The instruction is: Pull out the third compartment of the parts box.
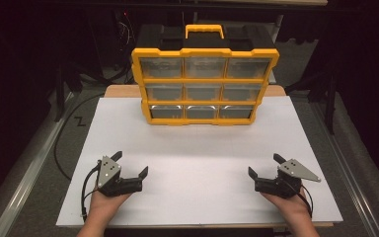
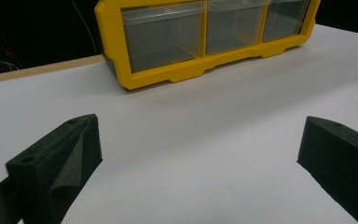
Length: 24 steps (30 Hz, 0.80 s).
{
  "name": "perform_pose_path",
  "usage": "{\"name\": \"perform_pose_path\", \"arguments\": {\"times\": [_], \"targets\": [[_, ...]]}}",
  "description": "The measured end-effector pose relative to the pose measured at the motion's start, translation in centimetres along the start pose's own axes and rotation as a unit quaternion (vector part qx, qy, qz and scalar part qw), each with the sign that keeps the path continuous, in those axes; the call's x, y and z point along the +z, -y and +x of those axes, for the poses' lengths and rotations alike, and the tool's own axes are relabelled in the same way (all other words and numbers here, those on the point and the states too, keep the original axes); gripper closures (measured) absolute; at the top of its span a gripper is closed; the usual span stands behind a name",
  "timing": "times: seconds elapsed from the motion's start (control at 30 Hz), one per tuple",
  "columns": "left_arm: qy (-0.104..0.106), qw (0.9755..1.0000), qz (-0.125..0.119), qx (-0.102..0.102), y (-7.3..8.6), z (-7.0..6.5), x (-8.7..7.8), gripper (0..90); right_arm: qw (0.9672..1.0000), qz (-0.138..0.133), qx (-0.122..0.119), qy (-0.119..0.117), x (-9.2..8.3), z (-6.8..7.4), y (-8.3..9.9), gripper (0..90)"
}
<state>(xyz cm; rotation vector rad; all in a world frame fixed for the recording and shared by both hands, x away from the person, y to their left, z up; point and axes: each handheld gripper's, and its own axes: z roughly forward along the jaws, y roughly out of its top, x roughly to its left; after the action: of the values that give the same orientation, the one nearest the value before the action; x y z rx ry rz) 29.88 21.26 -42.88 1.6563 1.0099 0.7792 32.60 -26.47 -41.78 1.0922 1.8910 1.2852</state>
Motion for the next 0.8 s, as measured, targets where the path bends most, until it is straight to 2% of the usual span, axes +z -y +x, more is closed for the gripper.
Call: {"name": "perform_pose_path", "arguments": {"times": [0.17,0.2,0.43,0.8], "targets": [[0.003,0.9999,0.008,0.01,0.1,-0.2,0.3,0.5,1.0,0.005,-0.002,0.004,0.2,0.1,0.0,1.0],[0.003,0.9999,0.009,0.009,0.1,-0.1,0.3,0.5,0.9999,0.011,-0.005,0.005,0.3,0.2,0.1,0.9],[0.007,0.9999,0.008,0.006,0.1,-0.1,0.2,0.5,0.9998,0.006,-0.012,0.016,0.7,0.2,-0.2,0.9],[0.007,0.9999,0.013,0.005,0.1,0.0,0.3,0.5,0.9991,-0.002,-0.013,0.041,3.1,-0.6,-1.3,0.9]]}}
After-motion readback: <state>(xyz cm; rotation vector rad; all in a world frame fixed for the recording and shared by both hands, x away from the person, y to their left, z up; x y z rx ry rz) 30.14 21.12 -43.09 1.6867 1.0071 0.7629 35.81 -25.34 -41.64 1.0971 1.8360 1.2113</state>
